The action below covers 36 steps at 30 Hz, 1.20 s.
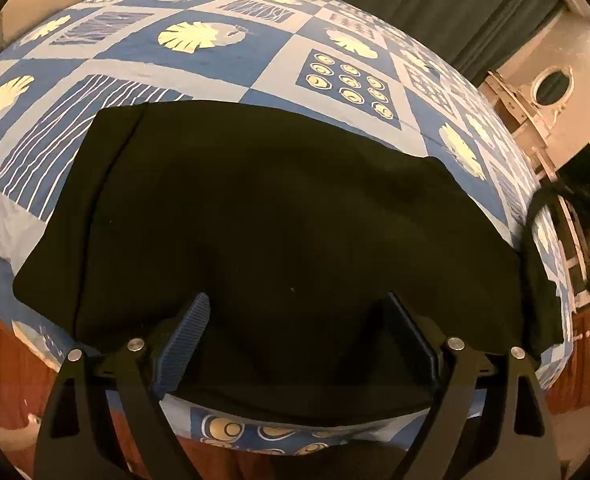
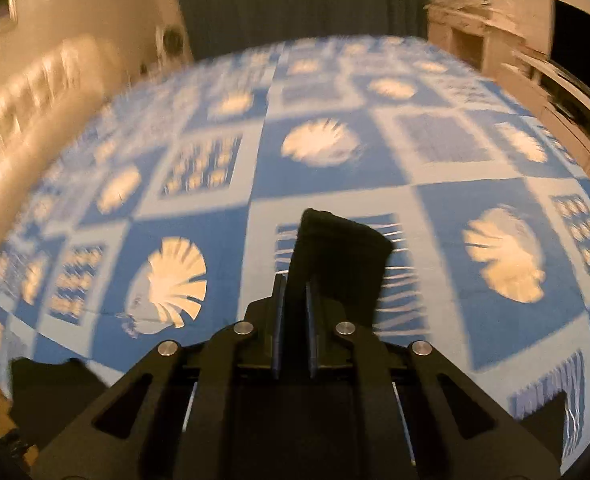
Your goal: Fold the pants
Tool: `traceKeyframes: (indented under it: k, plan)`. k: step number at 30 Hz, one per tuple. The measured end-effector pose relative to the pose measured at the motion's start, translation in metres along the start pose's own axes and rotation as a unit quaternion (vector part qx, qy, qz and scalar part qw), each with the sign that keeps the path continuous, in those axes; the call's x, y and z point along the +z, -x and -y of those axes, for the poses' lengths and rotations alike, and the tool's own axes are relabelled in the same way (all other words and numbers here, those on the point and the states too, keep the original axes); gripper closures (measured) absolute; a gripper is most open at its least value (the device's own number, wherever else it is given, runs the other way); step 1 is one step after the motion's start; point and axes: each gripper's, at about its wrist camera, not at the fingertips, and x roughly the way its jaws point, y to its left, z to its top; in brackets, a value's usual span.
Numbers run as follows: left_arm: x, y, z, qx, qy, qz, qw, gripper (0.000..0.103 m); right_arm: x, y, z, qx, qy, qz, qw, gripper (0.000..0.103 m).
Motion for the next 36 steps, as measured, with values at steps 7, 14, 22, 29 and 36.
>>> traceKeyframes:
  k: [7,14,22,29,36]
  plan:
    - [0.001,0.001,0.009,0.011,0.008,-0.017,0.9998,0.016,-0.055,0.105,0.099,-0.002,-0.055,0.049,0.997,0.095]
    - [-0.004,0.004,0.029,0.007,0.018,-0.027,0.9995,0.016,-0.146,0.121,0.206,0.024,-0.181,-0.001,0.983,0.094]
    - [-0.011,0.003,0.063,0.025,-0.040,-0.035,0.9983,0.016,-0.236,0.111,0.278,0.095,-0.349,-0.048,0.931,0.068]
    - [-0.007,0.013,0.078,0.011,-0.036,-0.027,0.9989,0.016,-0.262,0.097,0.301,0.175,-0.458,-0.004,0.871,0.045]
    - [-0.008,0.011,0.104,-0.026,-0.011,-0.034,0.9990,0.016,-0.255,0.080,0.301,0.184,-0.464,0.026,0.866,0.083]
